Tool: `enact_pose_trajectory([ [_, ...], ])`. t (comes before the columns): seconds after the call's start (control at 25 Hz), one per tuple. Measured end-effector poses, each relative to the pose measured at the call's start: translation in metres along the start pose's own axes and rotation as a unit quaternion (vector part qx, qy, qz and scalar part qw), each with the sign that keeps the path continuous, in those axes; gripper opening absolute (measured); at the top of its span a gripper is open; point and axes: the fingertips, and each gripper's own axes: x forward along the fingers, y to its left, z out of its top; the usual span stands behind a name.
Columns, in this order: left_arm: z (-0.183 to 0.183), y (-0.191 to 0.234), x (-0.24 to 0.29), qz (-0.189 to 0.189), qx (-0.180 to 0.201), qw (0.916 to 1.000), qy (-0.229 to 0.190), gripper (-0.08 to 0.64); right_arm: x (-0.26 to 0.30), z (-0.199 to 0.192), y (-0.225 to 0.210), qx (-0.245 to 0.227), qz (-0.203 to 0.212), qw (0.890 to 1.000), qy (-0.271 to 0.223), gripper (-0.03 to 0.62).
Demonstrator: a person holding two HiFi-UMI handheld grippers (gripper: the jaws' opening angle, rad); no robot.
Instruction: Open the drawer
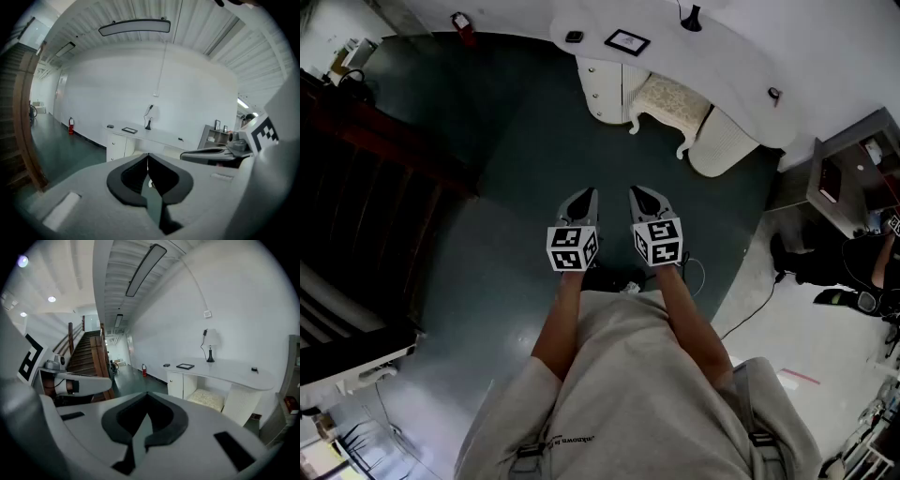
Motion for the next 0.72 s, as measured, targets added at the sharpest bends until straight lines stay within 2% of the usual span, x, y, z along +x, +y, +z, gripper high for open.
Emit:
enact_pose_trajectory([
  [0.16,-0.009,-0.01,0.004,0.004,0.015,0.9998,-0.011,0.011,-0.008,-0.008,-0.008,-0.015,-0.001,1.0,-0.007,0.015],
  [0.4,-0.013,-0.013,0.004,-0.003,0.042,0.999,0.014,0.011,-0.027,-0.021,-0.018,0.019,-0.037,0.999,-0.014,0.015],
  [0.56,-0.014,-0.006,0.003,-0.023,0.062,0.9973,0.031,0.011,-0.025,-0.016,-0.015,0.059,-0.065,0.996,-0.032,0.015],
  [0.72,-0.011,0.018,0.005,-0.051,0.075,0.9953,0.035,0.011,-0.006,-0.012,0.006,0.062,-0.087,0.993,-0.042,0.015],
])
